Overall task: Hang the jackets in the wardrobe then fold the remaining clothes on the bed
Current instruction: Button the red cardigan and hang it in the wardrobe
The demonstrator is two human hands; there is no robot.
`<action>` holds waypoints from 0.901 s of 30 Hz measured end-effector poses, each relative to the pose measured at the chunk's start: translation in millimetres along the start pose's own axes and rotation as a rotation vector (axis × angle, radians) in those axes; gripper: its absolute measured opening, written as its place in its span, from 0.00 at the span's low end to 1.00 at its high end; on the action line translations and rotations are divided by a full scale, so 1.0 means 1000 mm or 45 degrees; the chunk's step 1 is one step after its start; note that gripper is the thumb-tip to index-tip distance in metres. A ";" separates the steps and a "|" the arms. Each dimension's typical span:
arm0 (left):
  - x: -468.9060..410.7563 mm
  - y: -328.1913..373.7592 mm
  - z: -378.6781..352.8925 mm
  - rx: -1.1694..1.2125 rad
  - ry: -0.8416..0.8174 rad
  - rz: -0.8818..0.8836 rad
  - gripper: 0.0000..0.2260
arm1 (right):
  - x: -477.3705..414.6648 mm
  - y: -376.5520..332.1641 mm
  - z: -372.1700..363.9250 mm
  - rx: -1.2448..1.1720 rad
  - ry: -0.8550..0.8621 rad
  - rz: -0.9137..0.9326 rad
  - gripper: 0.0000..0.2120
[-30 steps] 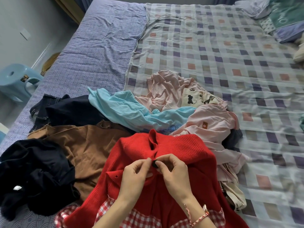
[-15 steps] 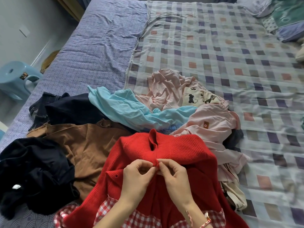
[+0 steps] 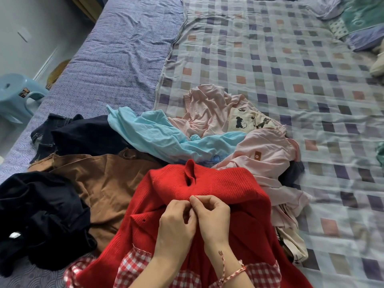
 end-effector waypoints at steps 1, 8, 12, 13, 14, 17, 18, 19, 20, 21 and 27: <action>-0.001 0.000 -0.002 -0.027 -0.017 0.009 0.04 | 0.000 0.001 0.001 0.005 0.011 -0.007 0.09; -0.012 -0.012 0.000 -0.121 -0.135 0.053 0.03 | 0.002 0.012 0.005 0.040 0.026 -0.045 0.07; -0.018 -0.021 0.009 0.156 -0.096 0.234 0.07 | 0.003 0.016 0.000 -0.170 -0.036 -0.260 0.05; -0.019 -0.025 0.010 0.249 -0.101 0.318 0.08 | 0.005 0.018 0.000 -0.254 -0.074 -0.367 0.05; -0.020 -0.029 0.009 0.322 -0.142 0.390 0.07 | 0.007 0.019 0.000 -0.304 -0.135 -0.459 0.04; -0.022 -0.044 0.003 0.273 -0.588 0.515 0.08 | -0.001 0.018 0.016 0.200 -0.353 -0.283 0.08; -0.027 -0.051 0.003 0.117 -0.779 0.529 0.09 | -0.014 0.010 0.026 0.511 -0.319 -0.058 0.10; -0.036 -0.057 0.004 -0.050 -0.888 0.498 0.11 | -0.032 -0.002 0.038 0.764 -0.158 0.203 0.09; -0.051 -0.061 0.007 -0.205 -0.862 0.438 0.10 | -0.052 -0.017 0.048 0.942 0.004 0.449 0.07; -0.072 -0.066 0.010 -0.342 -0.753 0.356 0.09 | -0.074 -0.026 0.054 1.110 0.069 0.622 0.07; -0.118 -0.114 -0.020 -1.129 -0.975 0.057 0.38 | -0.139 -0.002 0.048 2.196 -0.381 0.839 0.30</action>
Point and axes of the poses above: each hand's wrist, its own x-axis away from the middle knuckle, its own z-axis out of the back of the hand, y = z × x, the point moved 4 cm from there along -x, towards the middle knuckle, and after that the axes turned 6 degrees about x, right-handed, at the moved point
